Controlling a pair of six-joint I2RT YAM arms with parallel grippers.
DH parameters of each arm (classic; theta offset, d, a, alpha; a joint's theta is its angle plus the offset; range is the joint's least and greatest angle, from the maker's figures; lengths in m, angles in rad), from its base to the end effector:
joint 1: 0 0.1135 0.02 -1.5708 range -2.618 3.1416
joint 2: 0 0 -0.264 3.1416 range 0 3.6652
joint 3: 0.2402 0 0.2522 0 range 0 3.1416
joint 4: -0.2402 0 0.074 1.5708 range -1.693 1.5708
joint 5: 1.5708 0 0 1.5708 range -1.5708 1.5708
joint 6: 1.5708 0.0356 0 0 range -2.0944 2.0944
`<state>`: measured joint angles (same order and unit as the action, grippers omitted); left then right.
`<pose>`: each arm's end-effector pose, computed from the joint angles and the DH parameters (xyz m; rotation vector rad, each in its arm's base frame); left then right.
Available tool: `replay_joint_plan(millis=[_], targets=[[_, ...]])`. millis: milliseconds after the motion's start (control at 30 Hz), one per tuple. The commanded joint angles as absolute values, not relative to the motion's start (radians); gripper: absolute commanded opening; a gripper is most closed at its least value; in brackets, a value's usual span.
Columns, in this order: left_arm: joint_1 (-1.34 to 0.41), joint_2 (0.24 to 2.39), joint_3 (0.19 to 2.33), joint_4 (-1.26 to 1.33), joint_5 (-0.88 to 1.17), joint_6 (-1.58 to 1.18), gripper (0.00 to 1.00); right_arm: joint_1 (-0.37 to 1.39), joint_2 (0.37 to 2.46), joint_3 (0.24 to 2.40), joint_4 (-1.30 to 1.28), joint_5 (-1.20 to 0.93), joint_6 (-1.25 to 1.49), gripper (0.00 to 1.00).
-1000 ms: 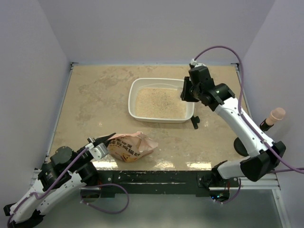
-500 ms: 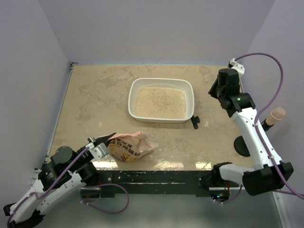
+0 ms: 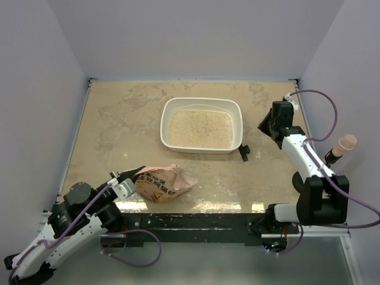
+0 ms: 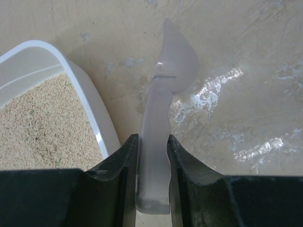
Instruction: Fill the litter box with clean litter
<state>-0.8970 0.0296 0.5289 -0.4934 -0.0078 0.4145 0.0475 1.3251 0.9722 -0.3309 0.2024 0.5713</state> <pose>0.0327 -0.0405 0.2919 0.9567 1.2537 -0.3730 0.2908 0.0067 0.2724 0.6836 2.1334 0.1072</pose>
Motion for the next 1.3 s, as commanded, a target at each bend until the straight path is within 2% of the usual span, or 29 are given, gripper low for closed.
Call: replay_joint_plan(millis=[0, 100, 200, 233, 333, 533, 800, 1033, 1167, 1267], targets=[[-0.896, 0.031, 0.558, -0.379, 0.003, 0.414, 0.00, 0.020, 1.388, 0.916, -0.176, 0.132, 0.614, 0.00], [-0.897, 0.034, 0.555, -0.380, 0.002, 0.414, 0.00, 0.006, 1.428, 0.899, -0.149, 0.118, 0.620, 0.04], [-0.896, 0.037, 0.557, -0.380, 0.003, 0.416, 0.00, 0.003, 1.456, 0.899, -0.143, 0.106, 0.618, 0.14], [-0.896, 0.040, 0.555, -0.382, 0.003, 0.416, 0.00, 0.002, 1.457, 0.900, -0.147, 0.104, 0.617, 0.26], [-0.896, 0.044, 0.557, -0.382, 0.003, 0.416, 0.00, 0.002, 1.457, 0.908, -0.164, 0.106, 0.614, 0.39], [-0.897, 0.055, 0.558, -0.379, 0.003, 0.417, 0.00, 0.002, 1.439, 0.908, -0.209, 0.109, 0.604, 0.54], [-0.896, 0.159, 0.600, -0.351, 0.047, 0.387, 0.00, 0.002, 1.310, 0.916, -0.296, 0.094, 0.595, 0.60], [-0.896, 0.425, 0.698, -0.264, 0.100, 0.272, 0.00, 0.003, 1.085, 0.928, -0.405, -0.182, 0.523, 0.62], [-0.896, 0.524, 0.735, -0.119, 0.143, 0.253, 0.00, 0.002, 0.916, 0.922, -0.457, -0.329, 0.482, 0.63], [-0.896, 0.652, 0.830, -0.084, 0.193, 0.226, 0.00, 0.003, 0.817, 0.930, -0.528, -0.347, 0.459, 0.64]])
